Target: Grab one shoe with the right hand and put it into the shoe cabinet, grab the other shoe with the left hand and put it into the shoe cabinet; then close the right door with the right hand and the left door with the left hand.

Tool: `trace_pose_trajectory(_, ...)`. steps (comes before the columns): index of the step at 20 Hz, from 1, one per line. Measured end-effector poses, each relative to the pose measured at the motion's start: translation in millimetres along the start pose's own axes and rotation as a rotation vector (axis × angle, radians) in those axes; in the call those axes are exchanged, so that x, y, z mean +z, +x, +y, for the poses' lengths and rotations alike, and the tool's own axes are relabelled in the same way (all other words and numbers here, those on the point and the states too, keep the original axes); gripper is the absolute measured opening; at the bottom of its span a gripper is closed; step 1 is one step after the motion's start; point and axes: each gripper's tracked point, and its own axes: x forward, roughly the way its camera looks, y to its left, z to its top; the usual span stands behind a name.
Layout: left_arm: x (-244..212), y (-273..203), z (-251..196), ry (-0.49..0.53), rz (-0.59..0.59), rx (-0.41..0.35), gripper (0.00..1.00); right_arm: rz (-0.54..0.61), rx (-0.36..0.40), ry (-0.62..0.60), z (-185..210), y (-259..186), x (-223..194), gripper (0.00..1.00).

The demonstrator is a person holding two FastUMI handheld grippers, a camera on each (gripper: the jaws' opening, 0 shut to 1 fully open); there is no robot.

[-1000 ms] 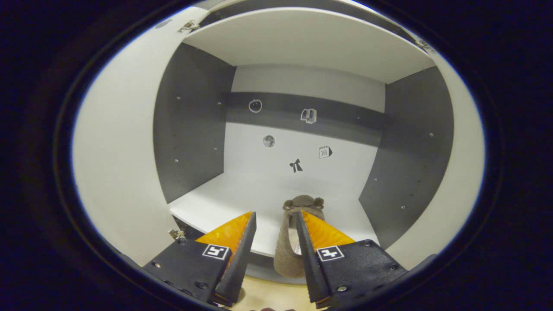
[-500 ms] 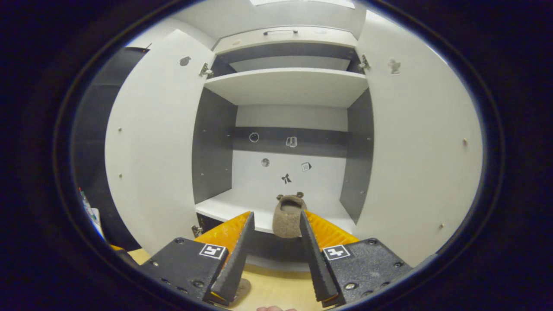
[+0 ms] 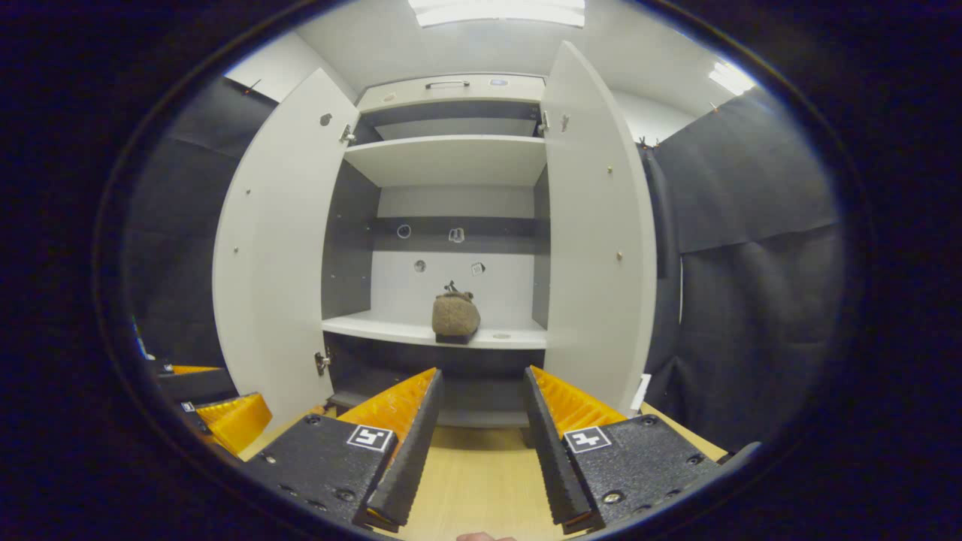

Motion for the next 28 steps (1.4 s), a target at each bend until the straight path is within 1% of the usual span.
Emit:
trace_pose_trajectory(1, -15, 3, -4, -0.011, 0.048, -0.014, 0.95, -0.001, -0.006, 0.002, -4, -10, -6, 0.69)
trace_pose_trajectory(2, -29, 6, -5, -0.025, 0.092, -0.02, 0.95, -0.006, -0.013, 0.003, -7, -19, -10, 0.72)
trace_pose_trajectory(3, -42, 9, -3, -0.034, 0.127, -0.015, 0.95, -0.008, -0.022, -0.001, -11, -27, -14, 0.69)
trace_pose_trajectory(6, -79, 24, 9, -0.007, 0.237, 0.012, 0.95, 0.047, -0.05, -0.001, -22, -38, -33, 0.69)
trace_pose_trajectory(7, -96, 34, 9, -0.01, 0.29, 0.005, 0.95, 0.065, -0.057, 0.015, -26, -40, -38, 0.72)
trace_pose_trajectory(8, -111, 45, 9, -0.026, 0.348, -0.017, 0.95, 0.077, -0.066, 0.034, -30, -41, -40, 0.69)
trace_pose_trajectory(9, -127, 54, 12, -0.042, 0.402, -0.031, 0.95, 0.087, -0.072, 0.051, -33, -43, -43, 0.69)
trace_pose_trajectory(10, -139, 59, 20, -0.043, 0.447, -0.027, 0.96, 0.106, -0.079, 0.061, -34, -48, -49, 0.69)
trace_pose_trajectory(11, -153, 63, 25, -0.037, 0.483, -0.015, 0.96, 0.12, -0.086, 0.065, -37, -49, -53, 0.72)
trace_pose_trajectory(12, -170, 65, 26, -0.038, 0.518, -0.005, 0.96, 0.132, -0.093, 0.067, -40, -50, -56, 0.69)
trace_pose_trajectory(14, -200, 74, 31, -0.077, 0.601, 0.002, 0.96, 0.148, -0.101, 0.07, -45, -53, -59, 0.69)
trace_pose_trajectory(15, -213, 77, 35, -0.093, 0.634, 0.014, 0.96, 0.15, -0.105, 0.069, -47, -54, -59, 0.72)
trace_pose_trajectory(17, -235, 85, 45, -0.1, 0.683, 0.047, 0.95, 0.158, -0.12, 0.062, -52, -54, -61, 0.72)
trace_pose_trajectory(20, -249, 89, 46, -0.128, 0.717, 0.05, 0.93, 0.18, -0.141, 0.057, -58, -52, -68, 0.72)
trace_pose_trajectory(21, -252, 92, 41, -0.139, 0.719, 0.041, 0.89, 0.189, -0.143, 0.059, -60, -51, -70, 0.72)
trace_pose_trajectory(22, -256, 97, 37, -0.147, 0.719, 0.032, 0.81, 0.198, -0.147, 0.06, -62, -50, -72, 0.69)
trace_pose_trajectory(23, -259, 102, 35, -0.159, 0.709, 0.022, 0.77, 0.203, -0.151, 0.06, -65, -49, -73, 0.69)
trace_pose_trajectory(24, -257, 105, 30, -0.17, 0.697, 0.014, 0.51, 0.203, -0.154, 0.06, -66, -47, -73, 0.69)
trace_pose_trajectory(25, -257, 105, 25, -0.178, 0.684, 0.008, 0.52, 0.203, -0.16, 0.056, -69, -46, -73, 0.72)
trace_pose_trajectory(26, -256, 107, 29, -0.16, 0.675, 0.034, 0.33, 0.202, -0.161, 0.051, -69, -44, -74, 0.69)
trace_pose_trajectory(27, -256, 107, 27, -0.147, 0.68, 0.019, 0.07, 0.199, -0.161, 0.046, -69, -43, -73, 0.69)
trace_pose_trajectory(28, -255, 108, 35, -0.113, 0.666, 0.048, 0.11, 0.199, -0.161, 0.039, -70, -42, -74, 0.69)
